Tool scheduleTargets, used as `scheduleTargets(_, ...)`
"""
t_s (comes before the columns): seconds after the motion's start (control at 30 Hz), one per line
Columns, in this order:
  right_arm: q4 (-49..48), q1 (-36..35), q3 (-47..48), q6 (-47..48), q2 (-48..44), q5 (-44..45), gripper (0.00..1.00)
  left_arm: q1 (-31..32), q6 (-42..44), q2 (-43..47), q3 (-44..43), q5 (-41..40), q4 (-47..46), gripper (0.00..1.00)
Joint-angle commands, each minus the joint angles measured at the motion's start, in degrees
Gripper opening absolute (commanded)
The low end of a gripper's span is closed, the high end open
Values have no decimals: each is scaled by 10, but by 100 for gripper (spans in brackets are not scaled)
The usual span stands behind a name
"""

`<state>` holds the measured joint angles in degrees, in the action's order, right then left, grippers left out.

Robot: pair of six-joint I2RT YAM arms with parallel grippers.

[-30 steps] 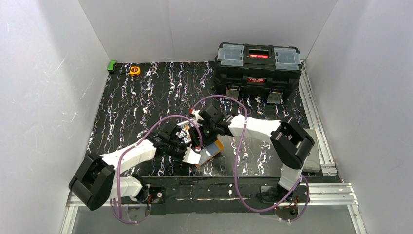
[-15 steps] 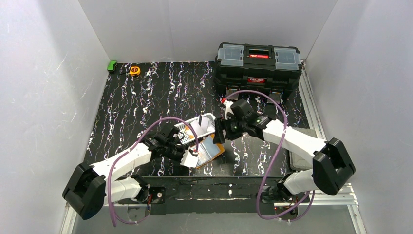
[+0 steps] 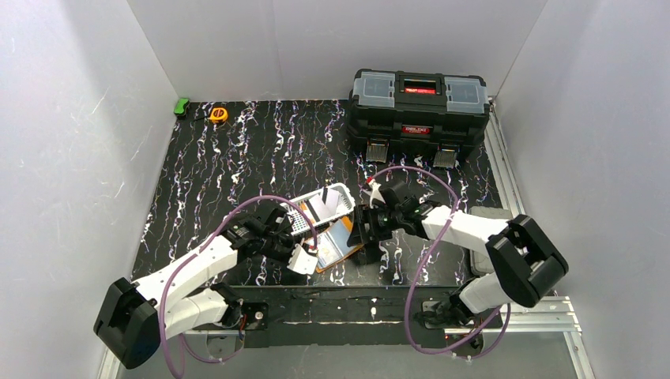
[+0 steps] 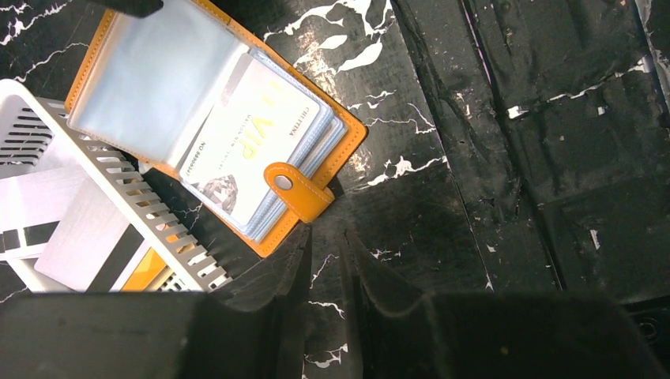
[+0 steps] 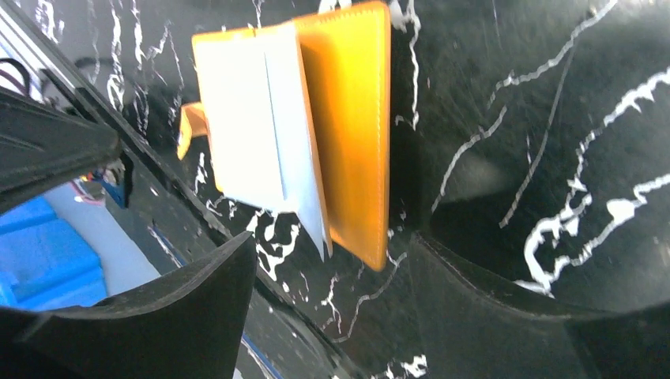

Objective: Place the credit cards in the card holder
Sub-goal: Close the card holder at the center of the board.

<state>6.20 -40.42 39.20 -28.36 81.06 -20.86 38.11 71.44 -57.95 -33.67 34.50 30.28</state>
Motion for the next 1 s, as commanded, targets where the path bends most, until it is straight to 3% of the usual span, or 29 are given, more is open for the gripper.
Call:
scheduleTargets(0.0, -94, 6, 6, -28, 43, -50, 73, 2, 2, 6, -19, -2, 26, 19)
scheduleTargets(0.17, -99, 5, 26, -36, 65, -66, 51, 2, -2, 6, -27, -10, 27, 19)
scheduleTargets(0.37, 11, 2, 80, 40, 13, -19, 5, 2, 2, 11, -24, -19, 26, 18)
scheduleTargets(0.4, 39, -1, 96, 67, 7, -5, 1, 2, 0, 12, -23, -19, 26, 18)
scheduleTargets(0.67, 167, -54, 200, 355, 14, -3, 1, 2, 13, 53, -23, -16, 54, 18)
scheduleTargets(0.97, 324, -173, 337, 527, 157, 172, 1, 2, -18, 68, -21, -26, 56, 16)
